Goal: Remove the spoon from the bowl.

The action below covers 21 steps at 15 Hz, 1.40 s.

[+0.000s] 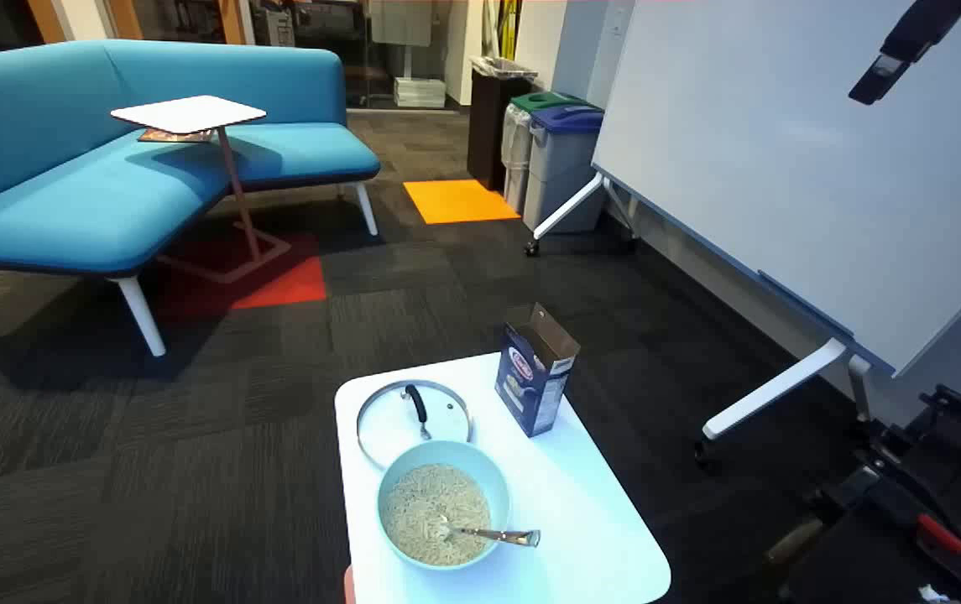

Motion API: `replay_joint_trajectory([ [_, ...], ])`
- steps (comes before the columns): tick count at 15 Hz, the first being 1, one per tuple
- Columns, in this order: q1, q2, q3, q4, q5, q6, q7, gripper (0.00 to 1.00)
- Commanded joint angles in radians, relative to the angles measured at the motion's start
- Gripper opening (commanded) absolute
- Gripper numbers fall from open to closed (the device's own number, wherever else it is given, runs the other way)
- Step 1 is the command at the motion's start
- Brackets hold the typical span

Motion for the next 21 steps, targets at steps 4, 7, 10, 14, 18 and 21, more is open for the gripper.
replay_joint_trajectory([
  [4, -0.002, 0.000, 0.002, 0.002, 0.001, -0.003, -0.001, 1.00],
  [7, -0.002, 0.000, 0.002, 0.002, 0.001, -0.003, -0.001, 1.00],
  [10, -0.002, 0.000, 0.002, 0.002, 0.001, -0.003, -0.001, 1.00],
  [14, -0.002, 0.000, 0.002, 0.002, 0.001, -0.003, -0.001, 1.00],
  [18, 0.010, 0.028, 0.051, 0.004, -0.027, 0.004, 0.028, 1.00],
  [21, 0.060, 0.107, 0.139, 0.023, -0.037, -0.023, 0.052, 1.00],
])
